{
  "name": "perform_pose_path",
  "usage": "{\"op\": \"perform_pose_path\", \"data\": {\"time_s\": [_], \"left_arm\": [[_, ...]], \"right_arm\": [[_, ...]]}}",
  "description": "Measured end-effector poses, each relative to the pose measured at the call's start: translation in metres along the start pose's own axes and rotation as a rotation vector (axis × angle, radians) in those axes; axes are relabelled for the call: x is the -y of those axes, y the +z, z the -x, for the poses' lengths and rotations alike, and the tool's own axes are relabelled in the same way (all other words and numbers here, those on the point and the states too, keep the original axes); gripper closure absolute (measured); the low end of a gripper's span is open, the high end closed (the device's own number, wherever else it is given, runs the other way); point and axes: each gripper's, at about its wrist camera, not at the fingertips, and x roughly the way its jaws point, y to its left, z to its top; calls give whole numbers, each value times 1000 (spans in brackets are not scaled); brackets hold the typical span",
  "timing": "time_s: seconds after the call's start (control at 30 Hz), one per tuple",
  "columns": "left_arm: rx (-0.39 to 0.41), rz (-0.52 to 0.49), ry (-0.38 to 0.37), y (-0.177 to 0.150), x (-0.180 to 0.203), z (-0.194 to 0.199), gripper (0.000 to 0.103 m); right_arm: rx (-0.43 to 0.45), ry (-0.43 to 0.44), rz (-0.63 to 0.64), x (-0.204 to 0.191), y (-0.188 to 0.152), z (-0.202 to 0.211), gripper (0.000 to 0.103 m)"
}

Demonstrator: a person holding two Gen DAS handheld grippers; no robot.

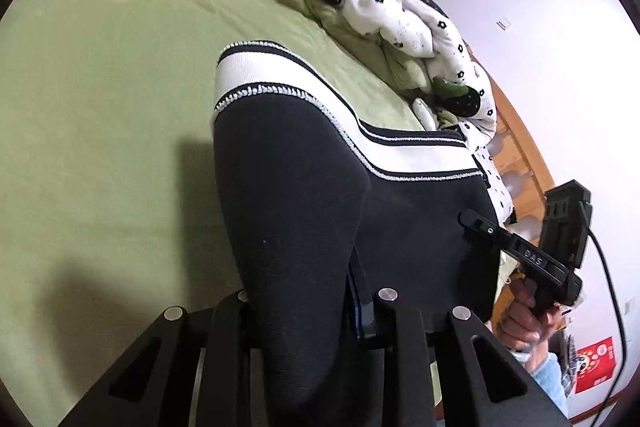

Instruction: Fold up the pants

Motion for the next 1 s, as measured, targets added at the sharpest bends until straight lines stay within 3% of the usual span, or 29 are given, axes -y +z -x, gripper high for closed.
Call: {"op": "perform_pose_path", "data": {"time_s": [0.13,0.33,0.47,0.53,0.6,0.7,0.73,0.77,0.8,0.9,1.0], "left_arm": [[25,23,35,11,-30,37,81],[47,-13,179,30,-81,111,80],[21,5,274,25,-123,128,78],[-2,41,289,16,-146,119,73],[6,81,314,2,-171,105,61],[46,75,312,-11,-176,97,50],[42,64,325,-10,-174,97,50],[41,31,351,-6,-168,100,50],[51,5,378,-4,-164,104,50],[123,-44,462,3,-151,123,50],[195,-76,454,18,-136,138,46]], "right_arm": [[16,54,-17,-41,-3,-4,82],[-17,196,-26,-120,-7,-38,82],[-34,259,9,-163,-13,-65,82],[-24,205,44,-173,-21,-82,81],[-45,120,64,-172,-26,-103,73],[-48,110,72,-159,-32,-117,63],[-47,92,61,-156,-33,-116,57],[-48,68,57,-154,-34,-115,44],[-48,51,57,-154,-34,-111,39],[-14,-1,81,-157,-32,-95,42],[84,-60,209,-177,-22,-73,46]]}}
